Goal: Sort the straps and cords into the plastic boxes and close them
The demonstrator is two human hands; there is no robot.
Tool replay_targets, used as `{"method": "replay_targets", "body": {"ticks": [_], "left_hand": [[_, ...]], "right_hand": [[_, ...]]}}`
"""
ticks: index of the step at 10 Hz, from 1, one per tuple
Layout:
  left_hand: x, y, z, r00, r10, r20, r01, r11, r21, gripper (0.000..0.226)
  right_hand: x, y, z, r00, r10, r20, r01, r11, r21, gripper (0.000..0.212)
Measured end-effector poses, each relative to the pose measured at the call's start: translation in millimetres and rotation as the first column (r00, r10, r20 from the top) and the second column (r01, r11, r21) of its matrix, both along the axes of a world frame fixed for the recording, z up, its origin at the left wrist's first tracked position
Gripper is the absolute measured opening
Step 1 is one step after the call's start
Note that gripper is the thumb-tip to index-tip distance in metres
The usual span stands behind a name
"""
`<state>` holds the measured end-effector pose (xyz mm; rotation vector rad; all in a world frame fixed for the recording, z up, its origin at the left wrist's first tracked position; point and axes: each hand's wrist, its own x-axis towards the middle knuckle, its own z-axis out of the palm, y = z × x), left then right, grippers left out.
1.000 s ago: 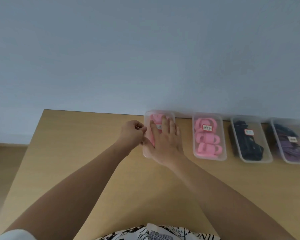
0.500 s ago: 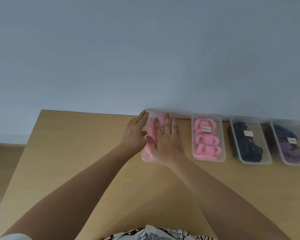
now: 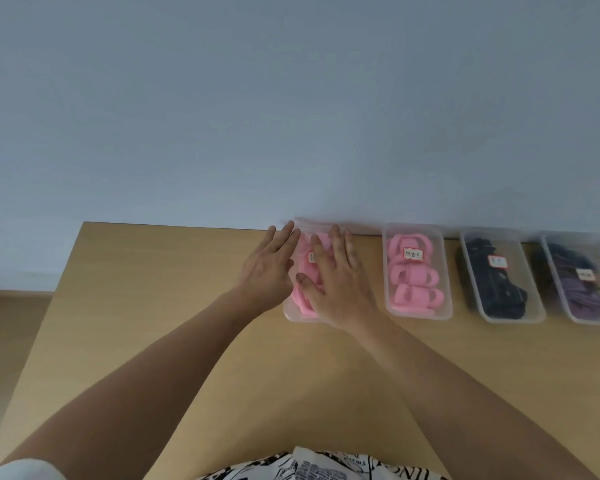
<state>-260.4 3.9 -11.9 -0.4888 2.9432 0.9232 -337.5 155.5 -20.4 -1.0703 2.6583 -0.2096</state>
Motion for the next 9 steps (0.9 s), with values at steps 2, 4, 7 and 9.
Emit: {"method": "replay_targets", "body": {"ticks": [2,4,7,9], "left_hand": [[34.0,8.0,-0.6,0.989,-0.043,-0.144,0.047,0.999,0.024,0.054],[67.2,21.2,-17.8,0.980,-0.198,0.021,0.199,0.976,-0.092,0.074],[65.5,18.8,-11.2,0.955,-0.216,0.201,0.249,0.956,-0.156,0.090],[61.6,25.7,16.8,0.974,-0.139,0.179,0.182,0.951,-0.249,0.075]], "right_hand": [[27.3,41.4,5.5,0.997,0.031,-0.078,-0.042,0.987,-0.153,0.078],[43.6,55.3,-10.6,0.999,-0.004,0.037,0.005,0.999,-0.049,0.078],[44.5,53.6,-7.5,0.997,-0.016,0.076,0.016,1.000,0.008,0.077],[45.8,50.9,22.6,0.994,-0.095,0.060,0.091,0.994,0.060,0.078]]}}
